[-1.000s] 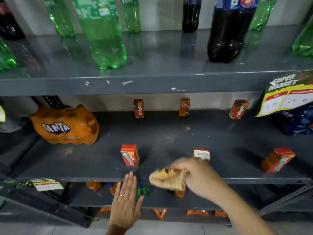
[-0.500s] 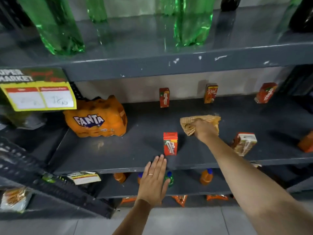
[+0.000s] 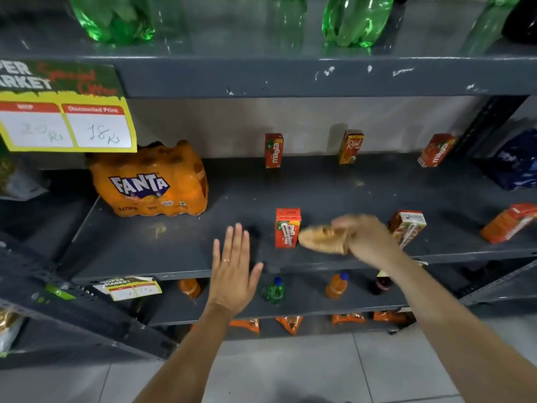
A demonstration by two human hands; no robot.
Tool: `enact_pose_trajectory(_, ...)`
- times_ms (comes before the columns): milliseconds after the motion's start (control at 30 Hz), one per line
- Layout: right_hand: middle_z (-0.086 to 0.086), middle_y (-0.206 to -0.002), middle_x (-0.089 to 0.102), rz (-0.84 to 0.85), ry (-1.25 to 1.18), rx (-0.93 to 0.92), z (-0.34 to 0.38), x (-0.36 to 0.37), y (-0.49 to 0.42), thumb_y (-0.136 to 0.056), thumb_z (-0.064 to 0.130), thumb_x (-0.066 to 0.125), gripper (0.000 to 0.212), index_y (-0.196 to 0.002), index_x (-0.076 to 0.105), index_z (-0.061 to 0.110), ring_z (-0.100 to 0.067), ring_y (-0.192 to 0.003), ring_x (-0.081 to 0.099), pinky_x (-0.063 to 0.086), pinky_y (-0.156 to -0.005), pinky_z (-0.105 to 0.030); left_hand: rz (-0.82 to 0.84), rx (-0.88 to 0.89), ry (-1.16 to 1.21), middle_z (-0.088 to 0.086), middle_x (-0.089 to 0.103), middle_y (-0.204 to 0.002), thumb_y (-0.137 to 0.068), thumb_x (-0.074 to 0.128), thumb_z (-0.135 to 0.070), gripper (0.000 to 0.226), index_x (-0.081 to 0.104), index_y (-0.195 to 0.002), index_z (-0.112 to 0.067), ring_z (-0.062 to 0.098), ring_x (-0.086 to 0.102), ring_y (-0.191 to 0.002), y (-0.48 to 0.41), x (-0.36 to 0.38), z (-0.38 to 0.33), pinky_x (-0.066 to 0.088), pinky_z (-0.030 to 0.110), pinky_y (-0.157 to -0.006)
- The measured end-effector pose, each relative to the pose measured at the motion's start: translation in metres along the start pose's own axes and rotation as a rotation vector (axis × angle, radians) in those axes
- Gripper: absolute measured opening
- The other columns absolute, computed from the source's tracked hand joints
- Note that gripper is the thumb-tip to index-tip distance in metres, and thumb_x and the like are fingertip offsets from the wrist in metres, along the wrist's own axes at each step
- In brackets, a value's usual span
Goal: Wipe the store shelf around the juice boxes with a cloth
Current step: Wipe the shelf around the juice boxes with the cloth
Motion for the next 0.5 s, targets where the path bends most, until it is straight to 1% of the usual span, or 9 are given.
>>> enact_pose_trajectory(67, -0.009, -0.112, 0.071, -0.12, -0.006, 0.02, 0.008, -0.03, -0.035, -0.093, 0.016, 0.048, 0.029, -0.109, 0.072, 0.018, -0.031, -0.102, 0.065, 0.051, -0.084, -0.035, 0.025, -0.019, -0.034, 0.013, 0.001, -0.161, -0.1, 0.011, -0.048, 0.068, 0.007, -0.152, -0.004, 0.025, -0.003, -0.149, -0.005, 0.0, 0.006, 0.001, 0.049, -0.119)
enact_pose_trajectory(100, -0.011, -0.114, 0.07, -0.159, 0.008, 0.038, 0.01, -0.038, -0.054, -0.094, 0.015, 0.047, 0.03, -0.114, 0.07, 0.02, -0.032, -0.103, 0.065, 0.05, -0.084, -0.035, 0.034, -0.018, -0.05, 0.012, 0.001, -0.161, -0.101, 0.012, -0.048, 0.068, 0.009, -0.152, -0.004, 0.024, -0.003, -0.149, -0.005, 0.001, 0.006, 0.001, 0.049, -0.119)
enact_pose_trajectory(167, -0.014, -0.121, 0.065, -0.137, 0.085, 0.128, 0.005, -0.031, -0.085, -0.093, 0.006, 0.045, 0.039, -0.124, 0.063, 0.021, -0.035, -0.108, 0.062, 0.05, -0.088, -0.039, 0.034, -0.023, -0.049, 0.011, 0.003, -0.162, -0.101, 0.017, -0.045, 0.066, 0.01, -0.152, -0.004, 0.023, -0.002, -0.149, -0.003, 0.002, 0.005, 0.001, 0.048, -0.119)
enact_pose_trajectory(200, -0.015, -0.122, 0.064, -0.104, 0.135, 0.162, 0.001, -0.02, -0.095, -0.092, 0.002, 0.045, 0.042, -0.127, 0.061, 0.018, -0.036, -0.111, 0.061, 0.049, -0.089, -0.041, 0.028, -0.028, -0.04, 0.011, 0.004, -0.162, -0.101, 0.019, -0.044, 0.066, 0.01, -0.152, -0.004, 0.023, -0.001, -0.149, -0.003, 0.002, 0.005, 0.001, 0.048, -0.12)
enact_pose_trajectory(267, -0.017, -0.122, 0.064, -0.055, 0.234, 0.164, -0.003, 0.008, -0.104, -0.09, 0.001, 0.046, 0.038, -0.124, 0.06, 0.009, -0.036, -0.111, 0.061, 0.05, -0.089, -0.041, 0.023, -0.039, -0.039, 0.011, 0.004, -0.162, -0.101, 0.022, -0.044, 0.066, 0.01, -0.152, -0.004, 0.022, -0.002, -0.149, -0.003, 0.001, 0.006, 0.002, 0.047, -0.12)
enact_pose_trajectory(333, -0.017, -0.117, 0.067, -0.057, 0.292, 0.145, -0.006, 0.03, -0.093, -0.09, 0.003, 0.044, 0.034, -0.119, 0.061, 0.007, -0.035, -0.107, 0.064, 0.052, -0.083, -0.039, 0.027, -0.046, -0.045, 0.01, 0.003, -0.162, -0.101, 0.022, -0.044, 0.066, 0.009, -0.152, -0.005, 0.022, -0.003, -0.149, -0.003, 0.002, 0.006, 0.003, 0.047, -0.12)
enact_pose_trajectory(433, -0.016, -0.108, 0.07, -0.084, 0.291, 0.146, -0.003, 0.039, -0.051, -0.092, 0.003, 0.038, 0.031, -0.111, 0.062, 0.005, -0.033, -0.098, 0.067, 0.052, -0.073, -0.037, 0.024, -0.054, -0.054, 0.011, 0.004, -0.162, -0.101, 0.02, -0.044, 0.066, 0.009, -0.152, -0.005, 0.022, -0.002, -0.149, -0.003, 0.004, 0.007, 0.004, 0.047, -0.12)
enact_pose_trajectory(500, -0.012, -0.113, 0.068, -0.024, 0.308, 0.12, -0.004, 0.052, -0.015, -0.093, 0.003, 0.038, 0.035, -0.115, 0.063, 0.01, -0.031, -0.1, 0.066, 0.053, -0.076, -0.037, 0.02, -0.058, -0.04, 0.011, 0.006, -0.161, -0.1, 0.018, -0.044, 0.065, 0.011, -0.152, -0.004, 0.023, 0.001, -0.149, -0.002, 0.005, 0.006, 0.006, 0.047, -0.12)
Point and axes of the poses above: each hand's wrist, its own y-axis away from the middle knuckle, its own x-axis out of the palm, z = x × y, the point moved 10 cm from there along -y, towards the middle knuckle
